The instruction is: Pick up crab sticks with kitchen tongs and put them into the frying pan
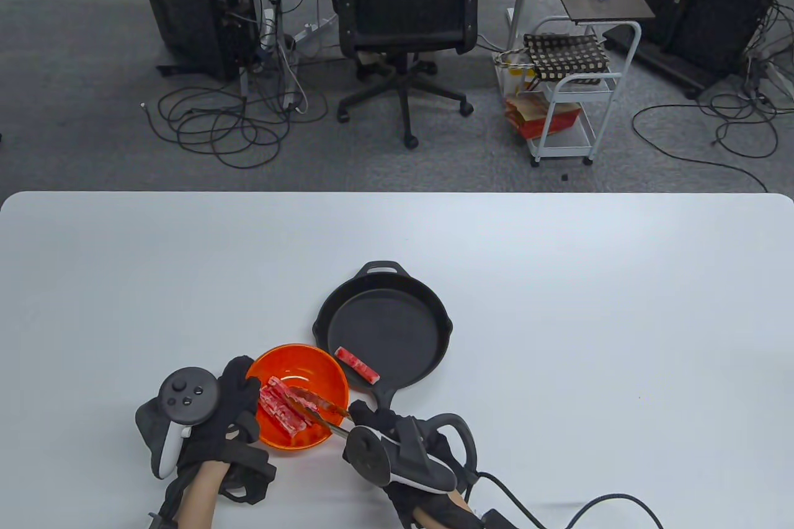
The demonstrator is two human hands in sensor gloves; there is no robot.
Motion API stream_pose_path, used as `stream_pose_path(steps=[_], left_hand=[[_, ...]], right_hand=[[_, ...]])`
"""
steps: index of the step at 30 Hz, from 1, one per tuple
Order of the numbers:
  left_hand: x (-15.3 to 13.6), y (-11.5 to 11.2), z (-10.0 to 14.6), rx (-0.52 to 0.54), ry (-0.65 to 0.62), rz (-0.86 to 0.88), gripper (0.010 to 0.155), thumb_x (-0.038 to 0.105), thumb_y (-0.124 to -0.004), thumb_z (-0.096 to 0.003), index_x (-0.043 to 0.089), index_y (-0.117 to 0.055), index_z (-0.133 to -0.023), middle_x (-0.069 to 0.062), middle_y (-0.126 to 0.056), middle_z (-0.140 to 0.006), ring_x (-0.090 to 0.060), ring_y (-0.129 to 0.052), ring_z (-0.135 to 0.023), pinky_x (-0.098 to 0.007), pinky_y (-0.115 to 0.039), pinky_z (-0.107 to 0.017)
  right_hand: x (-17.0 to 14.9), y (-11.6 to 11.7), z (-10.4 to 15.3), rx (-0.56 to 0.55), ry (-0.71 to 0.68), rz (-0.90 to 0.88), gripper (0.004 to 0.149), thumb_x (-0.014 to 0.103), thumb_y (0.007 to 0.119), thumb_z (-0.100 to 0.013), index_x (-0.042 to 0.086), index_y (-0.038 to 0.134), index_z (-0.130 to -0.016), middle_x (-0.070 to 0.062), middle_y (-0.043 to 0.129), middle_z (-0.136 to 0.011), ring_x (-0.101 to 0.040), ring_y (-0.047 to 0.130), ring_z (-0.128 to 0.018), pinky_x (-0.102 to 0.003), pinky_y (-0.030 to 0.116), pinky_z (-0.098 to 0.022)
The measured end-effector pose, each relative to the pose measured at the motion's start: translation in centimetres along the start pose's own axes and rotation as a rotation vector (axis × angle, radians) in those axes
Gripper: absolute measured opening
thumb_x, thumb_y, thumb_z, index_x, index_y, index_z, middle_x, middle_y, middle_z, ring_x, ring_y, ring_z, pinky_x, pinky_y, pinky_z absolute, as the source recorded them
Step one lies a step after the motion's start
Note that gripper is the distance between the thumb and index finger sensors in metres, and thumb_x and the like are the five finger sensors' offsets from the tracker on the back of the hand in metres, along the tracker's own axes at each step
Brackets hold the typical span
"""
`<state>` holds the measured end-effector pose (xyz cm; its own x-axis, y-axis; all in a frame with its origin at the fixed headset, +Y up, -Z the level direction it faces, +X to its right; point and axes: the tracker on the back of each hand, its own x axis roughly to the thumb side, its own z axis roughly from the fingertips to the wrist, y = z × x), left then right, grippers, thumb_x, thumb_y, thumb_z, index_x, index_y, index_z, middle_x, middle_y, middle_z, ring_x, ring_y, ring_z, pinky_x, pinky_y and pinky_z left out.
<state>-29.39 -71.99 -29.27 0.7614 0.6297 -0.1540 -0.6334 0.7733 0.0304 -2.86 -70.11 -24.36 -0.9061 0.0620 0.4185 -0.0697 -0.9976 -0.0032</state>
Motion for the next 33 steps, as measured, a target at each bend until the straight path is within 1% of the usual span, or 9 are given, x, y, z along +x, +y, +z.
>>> stream_pose_path(steps=[10,22,29,33], left_hand=[[0.0,0.0,0.0,0.007,-0.009,-0.003,0.052,0.031,-0.076,-0.0563,0.014,-0.069,-0.105,-0.019,-0.097,-0.083,-0.017,-0.102,-0.005,-0.026,-0.091,0.000],[-0.1,0.1,0.0,0.008,-0.001,0.011,0.052,0.032,-0.076,-0.0563,0.014,-0.069,-0.105,-0.018,-0.097,-0.083,-0.017,-0.102,-0.005,-0.026,-0.091,0.000],[-0.1,0.1,0.0,0.004,0.003,0.006,0.052,0.032,-0.076,-0.0564,0.014,-0.069,-0.105,-0.018,-0.097,-0.083,-0.017,-0.102,-0.005,-0.026,-0.091,0.000],[-0.1,0.1,0.0,0.003,0.007,0.004,0.052,0.032,-0.076,-0.0564,0.015,-0.069,-0.105,-0.018,-0.097,-0.083,-0.017,-0.102,-0.005,-0.026,-0.091,0.000]], right_hand=[[0.0,0.1,-0.1,0.002,0.007,-0.003,0.062,0.050,0.076,-0.049,0.021,0.071,-0.104,-0.010,0.096,-0.076,-0.019,0.105,-0.037,-0.037,0.092,-0.024],[-0.7,0.1,-0.3,0.020,0.013,-0.082,0.061,0.049,0.076,-0.049,0.021,0.072,-0.103,-0.010,0.096,-0.075,-0.019,0.105,-0.036,-0.037,0.092,-0.024],[-2.0,-0.5,-0.3,0.003,0.037,-0.162,0.061,0.049,0.076,-0.050,0.021,0.072,-0.104,-0.010,0.096,-0.075,-0.019,0.105,-0.036,-0.037,0.092,-0.024],[-3.7,-1.3,-0.3,-0.034,0.089,-0.221,0.061,0.049,0.076,-0.050,0.021,0.072,-0.103,-0.010,0.096,-0.075,-0.019,0.105,-0.036,-0.036,0.092,-0.024]])
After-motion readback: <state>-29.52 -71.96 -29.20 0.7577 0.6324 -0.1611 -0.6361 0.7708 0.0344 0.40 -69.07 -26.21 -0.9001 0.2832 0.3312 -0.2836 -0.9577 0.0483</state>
